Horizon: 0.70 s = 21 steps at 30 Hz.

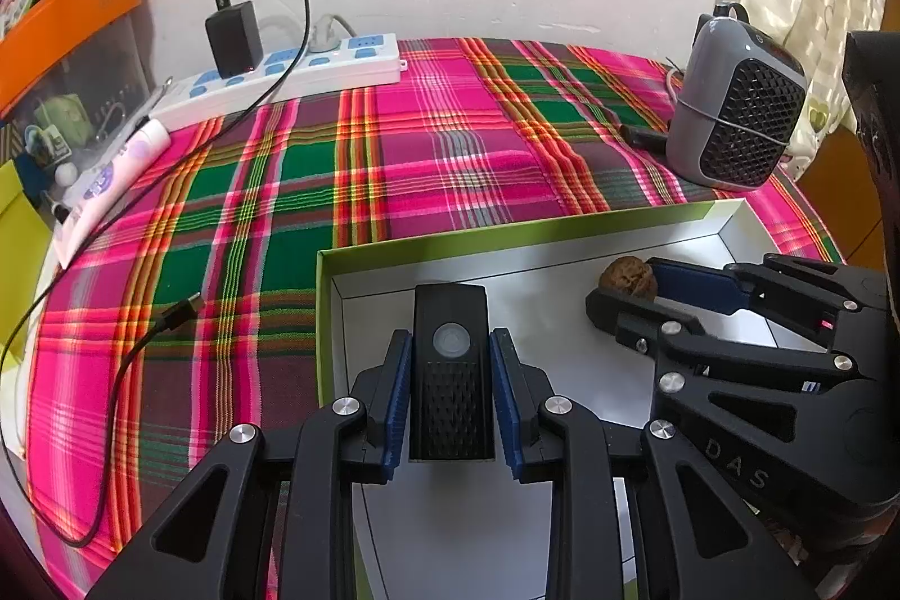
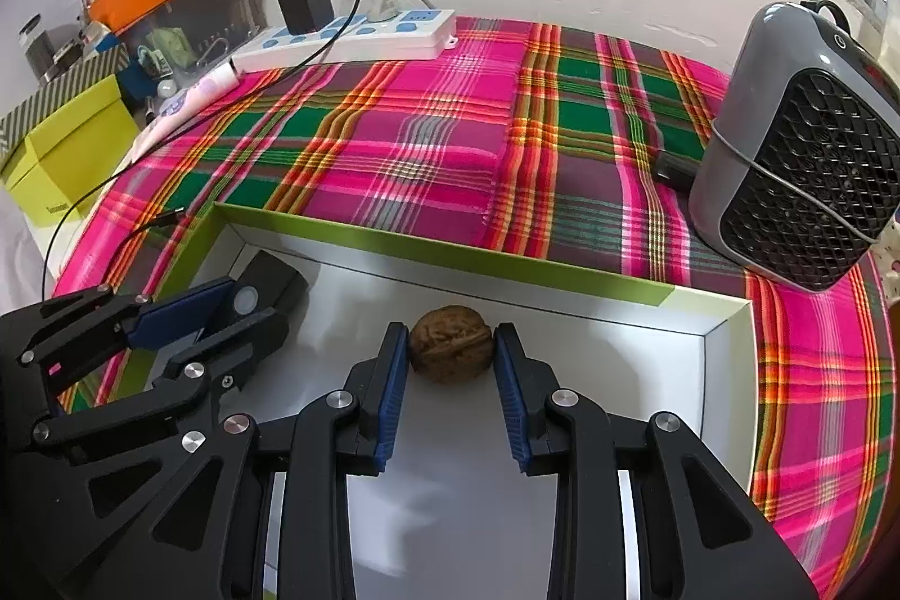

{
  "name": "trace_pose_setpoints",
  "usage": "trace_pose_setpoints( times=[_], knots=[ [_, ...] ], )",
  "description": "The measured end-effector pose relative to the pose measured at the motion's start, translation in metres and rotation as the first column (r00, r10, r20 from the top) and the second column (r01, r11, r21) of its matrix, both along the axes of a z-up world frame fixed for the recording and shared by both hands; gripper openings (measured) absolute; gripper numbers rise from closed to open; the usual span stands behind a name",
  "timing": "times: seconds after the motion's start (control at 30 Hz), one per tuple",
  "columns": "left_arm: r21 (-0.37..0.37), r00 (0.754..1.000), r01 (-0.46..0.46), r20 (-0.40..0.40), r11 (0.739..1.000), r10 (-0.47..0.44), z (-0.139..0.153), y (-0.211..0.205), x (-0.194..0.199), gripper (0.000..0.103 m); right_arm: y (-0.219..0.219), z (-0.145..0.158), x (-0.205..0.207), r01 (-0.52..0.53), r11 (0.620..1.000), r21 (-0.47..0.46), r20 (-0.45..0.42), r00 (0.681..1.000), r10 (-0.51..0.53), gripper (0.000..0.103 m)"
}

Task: Organize objects
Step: 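Carry the black device and the walnut over the white box with both tools, then open the right tool to drop the walnut while the left tool releases the black device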

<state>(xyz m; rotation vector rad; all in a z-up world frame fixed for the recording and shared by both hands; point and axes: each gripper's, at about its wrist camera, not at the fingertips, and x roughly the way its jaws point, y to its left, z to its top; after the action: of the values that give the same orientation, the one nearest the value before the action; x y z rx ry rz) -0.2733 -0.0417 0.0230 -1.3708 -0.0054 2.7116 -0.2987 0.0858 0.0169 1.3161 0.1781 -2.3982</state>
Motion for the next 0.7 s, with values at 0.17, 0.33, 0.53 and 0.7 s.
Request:
trace_pose_setpoints(
  times=[0.17,0.33,0.53,0.7],
  knots=[
    [-0.007,1.000,-0.007,-0.004,1.000,0.007,0.001,-0.001,0.000,0.028,0.004,0.001,0.001,0.016,1.000,-0.005,0.004,1.000,-0.016,0.048],
    [-0.007,1.000,-0.014,-0.015,1.000,0.013,0.005,-0.003,0.004,0.034,0.006,0.004,0.005,0.026,1.000,-0.005,-0.005,1.000,-0.026,0.048],
    [0.002,1.000,-0.014,-0.026,1.000,0.014,0.009,-0.005,0.013,0.036,0.010,0.008,0.011,0.040,0.999,-0.009,-0.018,0.999,-0.040,0.048],
    [0.008,0.999,-0.013,-0.043,1.000,0.013,0.015,-0.005,0.024,0.038,0.013,0.015,0.020,0.045,0.999,-0.010,-0.043,0.998,-0.045,0.048]
  ],
)
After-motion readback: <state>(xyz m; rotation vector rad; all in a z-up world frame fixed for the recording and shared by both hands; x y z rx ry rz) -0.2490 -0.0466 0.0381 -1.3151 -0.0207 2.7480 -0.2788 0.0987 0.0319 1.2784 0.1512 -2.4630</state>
